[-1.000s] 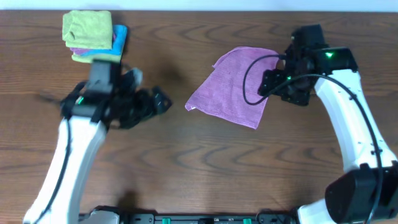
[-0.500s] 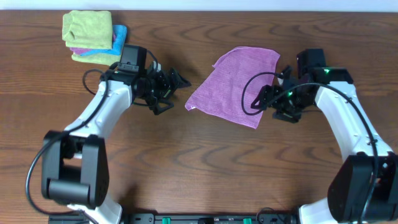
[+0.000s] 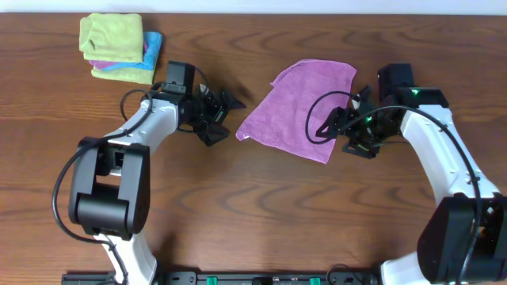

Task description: Fold the cloth

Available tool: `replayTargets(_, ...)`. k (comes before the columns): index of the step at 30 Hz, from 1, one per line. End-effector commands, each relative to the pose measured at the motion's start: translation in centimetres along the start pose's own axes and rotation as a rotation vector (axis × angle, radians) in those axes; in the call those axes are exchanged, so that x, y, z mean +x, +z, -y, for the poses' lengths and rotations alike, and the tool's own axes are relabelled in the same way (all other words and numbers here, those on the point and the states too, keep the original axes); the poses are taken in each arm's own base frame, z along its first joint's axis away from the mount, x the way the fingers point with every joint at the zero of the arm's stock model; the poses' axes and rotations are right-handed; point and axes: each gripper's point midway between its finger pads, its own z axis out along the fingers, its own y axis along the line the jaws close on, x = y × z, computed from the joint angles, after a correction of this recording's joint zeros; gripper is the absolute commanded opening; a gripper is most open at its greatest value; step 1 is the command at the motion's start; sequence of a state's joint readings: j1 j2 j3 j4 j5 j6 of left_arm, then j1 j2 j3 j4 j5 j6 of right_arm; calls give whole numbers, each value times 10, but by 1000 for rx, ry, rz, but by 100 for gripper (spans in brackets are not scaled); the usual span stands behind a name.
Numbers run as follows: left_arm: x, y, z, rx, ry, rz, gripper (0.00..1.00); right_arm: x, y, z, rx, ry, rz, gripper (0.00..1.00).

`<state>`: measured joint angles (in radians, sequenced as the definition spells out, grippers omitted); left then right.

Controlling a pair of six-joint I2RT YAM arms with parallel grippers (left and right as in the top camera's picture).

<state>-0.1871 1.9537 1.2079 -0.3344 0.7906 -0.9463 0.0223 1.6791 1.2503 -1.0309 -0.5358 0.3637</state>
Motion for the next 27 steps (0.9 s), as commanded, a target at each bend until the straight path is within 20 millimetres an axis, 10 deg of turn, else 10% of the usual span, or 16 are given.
replayTargets(1, 5, 11, 0, -8, -32, -32, 95, 2, 0, -3, -20, 28, -10, 83)
replayTargets(27, -1, 47, 2, -44, -130, 68, 95, 4, 0, -2, -16, 33, -18, 82)
